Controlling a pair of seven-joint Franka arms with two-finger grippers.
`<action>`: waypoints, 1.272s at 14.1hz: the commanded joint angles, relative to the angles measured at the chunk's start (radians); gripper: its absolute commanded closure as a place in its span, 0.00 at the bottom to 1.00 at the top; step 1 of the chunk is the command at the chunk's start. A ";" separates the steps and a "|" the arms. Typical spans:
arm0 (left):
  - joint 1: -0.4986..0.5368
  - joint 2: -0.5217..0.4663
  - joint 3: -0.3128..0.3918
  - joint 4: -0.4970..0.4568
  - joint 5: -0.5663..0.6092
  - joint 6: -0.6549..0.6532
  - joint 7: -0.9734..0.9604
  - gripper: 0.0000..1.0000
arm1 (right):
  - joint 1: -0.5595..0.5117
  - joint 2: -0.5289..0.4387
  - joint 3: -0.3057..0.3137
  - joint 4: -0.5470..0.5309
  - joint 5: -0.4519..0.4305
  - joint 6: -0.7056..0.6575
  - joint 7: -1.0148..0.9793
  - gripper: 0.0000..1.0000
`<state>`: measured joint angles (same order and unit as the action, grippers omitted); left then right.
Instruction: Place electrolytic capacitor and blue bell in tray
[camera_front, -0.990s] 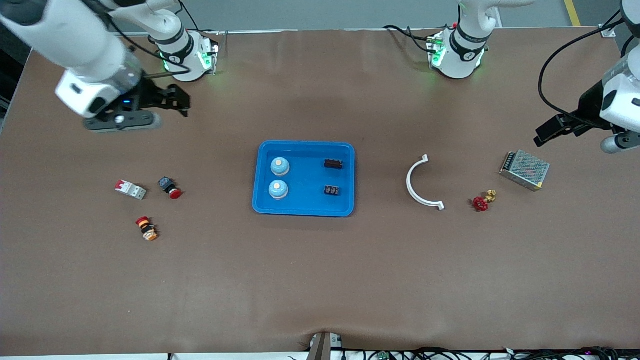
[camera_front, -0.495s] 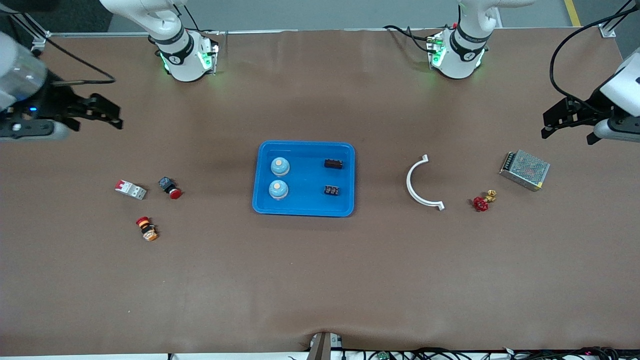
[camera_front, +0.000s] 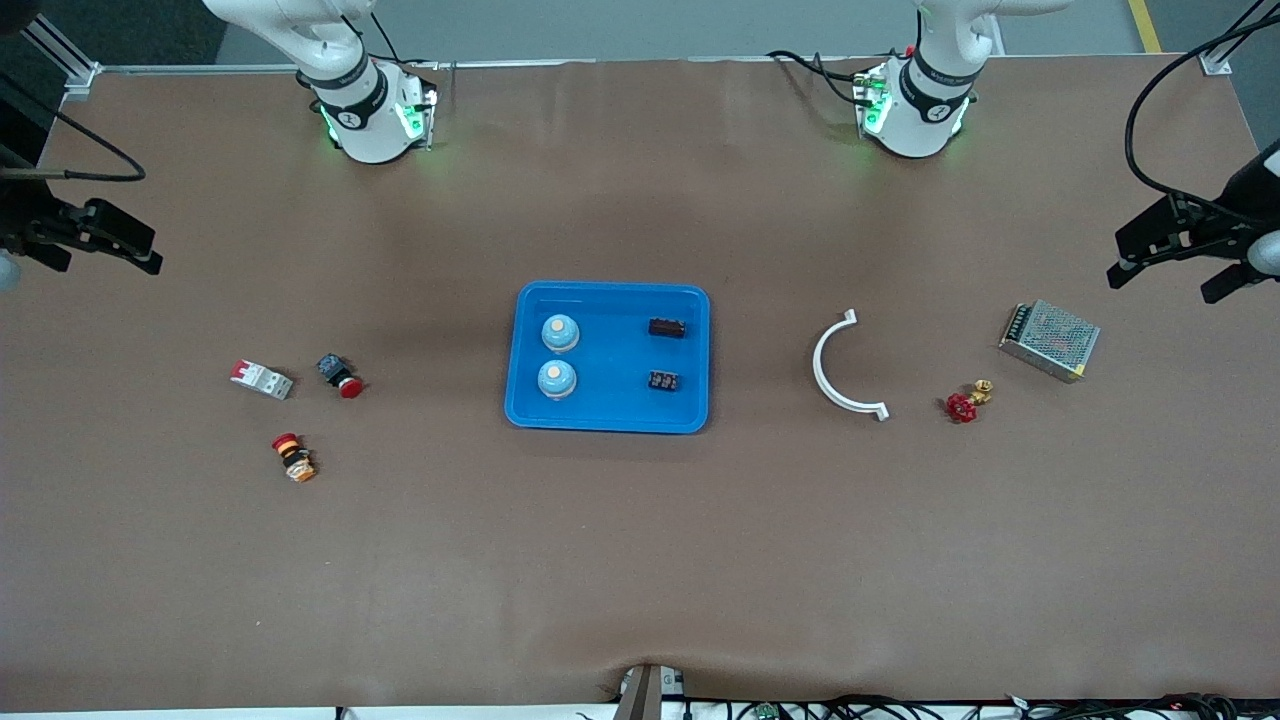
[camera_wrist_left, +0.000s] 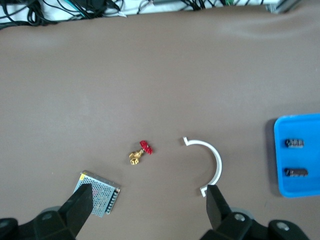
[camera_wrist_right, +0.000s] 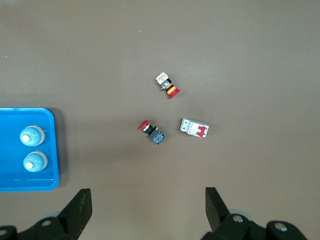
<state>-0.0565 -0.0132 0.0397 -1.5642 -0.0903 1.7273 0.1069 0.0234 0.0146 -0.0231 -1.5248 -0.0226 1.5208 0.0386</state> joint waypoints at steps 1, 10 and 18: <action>-0.006 0.029 -0.021 0.066 0.021 -0.017 -0.058 0.00 | -0.007 0.028 0.012 0.038 -0.017 -0.010 0.003 0.00; -0.009 0.019 -0.064 0.067 0.076 -0.063 -0.081 0.00 | -0.003 0.025 0.014 0.054 -0.017 -0.005 0.003 0.00; -0.008 0.012 -0.116 0.067 0.124 -0.123 -0.076 0.00 | 0.007 0.022 0.020 0.058 -0.003 0.021 -0.002 0.00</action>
<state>-0.0650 0.0022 -0.0765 -1.5153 0.0233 1.6284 0.0288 0.0274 0.0347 -0.0050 -1.4797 -0.0262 1.5276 0.0391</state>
